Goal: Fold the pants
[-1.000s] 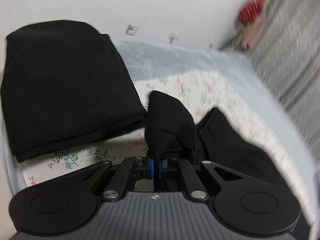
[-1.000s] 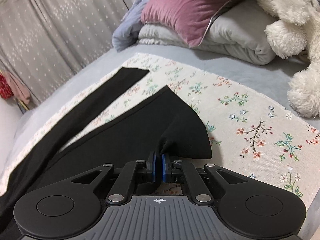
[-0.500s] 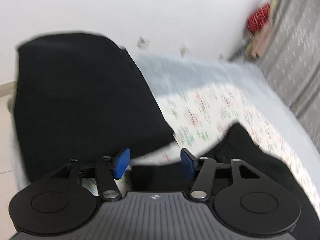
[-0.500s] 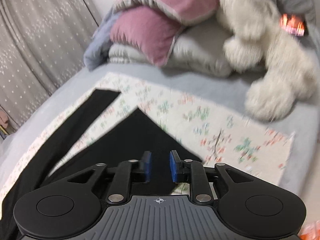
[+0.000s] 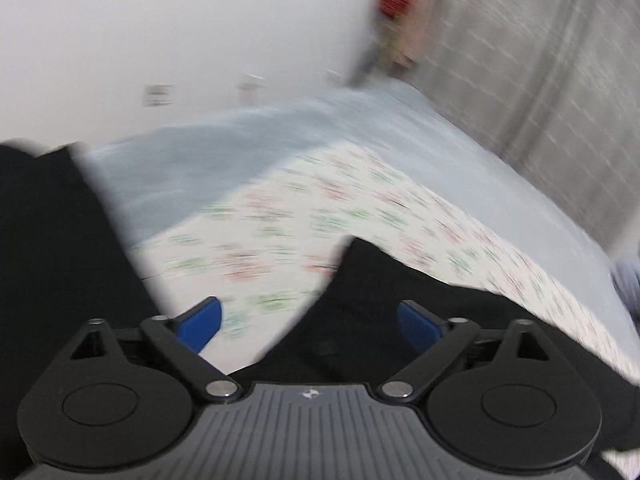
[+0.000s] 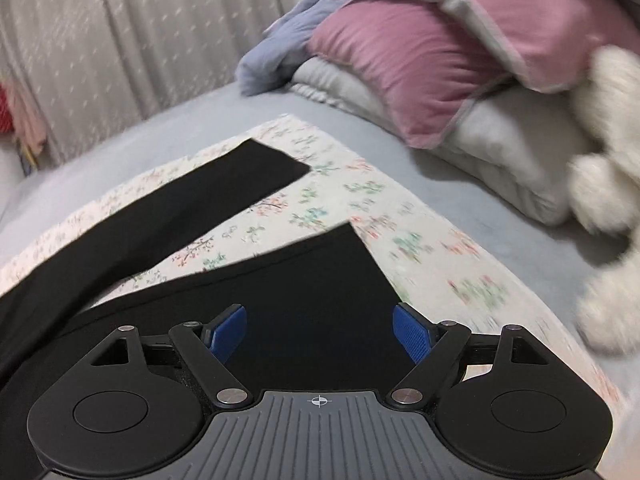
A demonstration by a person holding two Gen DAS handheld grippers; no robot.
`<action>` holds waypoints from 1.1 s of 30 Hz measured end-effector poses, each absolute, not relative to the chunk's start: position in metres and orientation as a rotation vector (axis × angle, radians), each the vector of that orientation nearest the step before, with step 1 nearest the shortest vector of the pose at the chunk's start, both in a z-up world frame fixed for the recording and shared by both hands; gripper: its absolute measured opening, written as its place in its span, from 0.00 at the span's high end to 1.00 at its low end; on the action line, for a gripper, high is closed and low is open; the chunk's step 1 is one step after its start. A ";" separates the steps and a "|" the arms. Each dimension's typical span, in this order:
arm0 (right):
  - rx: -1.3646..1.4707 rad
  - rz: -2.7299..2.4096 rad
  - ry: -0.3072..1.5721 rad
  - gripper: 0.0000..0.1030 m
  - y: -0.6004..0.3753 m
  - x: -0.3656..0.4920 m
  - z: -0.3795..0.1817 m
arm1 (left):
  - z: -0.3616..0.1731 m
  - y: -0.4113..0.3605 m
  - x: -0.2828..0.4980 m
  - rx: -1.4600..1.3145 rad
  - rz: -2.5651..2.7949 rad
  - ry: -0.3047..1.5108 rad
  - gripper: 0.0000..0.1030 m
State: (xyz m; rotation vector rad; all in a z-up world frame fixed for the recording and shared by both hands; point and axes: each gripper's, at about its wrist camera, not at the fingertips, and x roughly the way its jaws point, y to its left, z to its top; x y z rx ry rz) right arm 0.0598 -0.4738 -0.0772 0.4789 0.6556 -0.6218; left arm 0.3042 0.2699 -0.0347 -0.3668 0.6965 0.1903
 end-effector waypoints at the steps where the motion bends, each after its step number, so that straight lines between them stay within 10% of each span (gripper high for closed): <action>1: 0.482 -0.609 0.660 0.20 -0.481 0.070 -0.078 | -0.042 0.263 0.326 -0.345 0.170 0.724 0.06; 10: 0.538 -0.569 0.741 0.21 -0.568 0.192 -0.108 | -0.108 0.239 0.442 -0.247 0.141 0.844 0.07; 17: 0.717 -0.632 0.666 0.33 -0.627 0.251 -0.151 | -0.121 0.199 0.468 -0.084 0.196 0.803 0.97; 20: 0.674 -0.629 0.678 0.92 -0.634 0.272 -0.155 | -0.119 0.193 0.478 -0.011 0.203 0.797 0.97; 33: 0.352 -0.559 0.558 0.96 -0.577 0.288 -0.116 | -0.082 0.229 0.530 0.003 0.431 0.610 0.97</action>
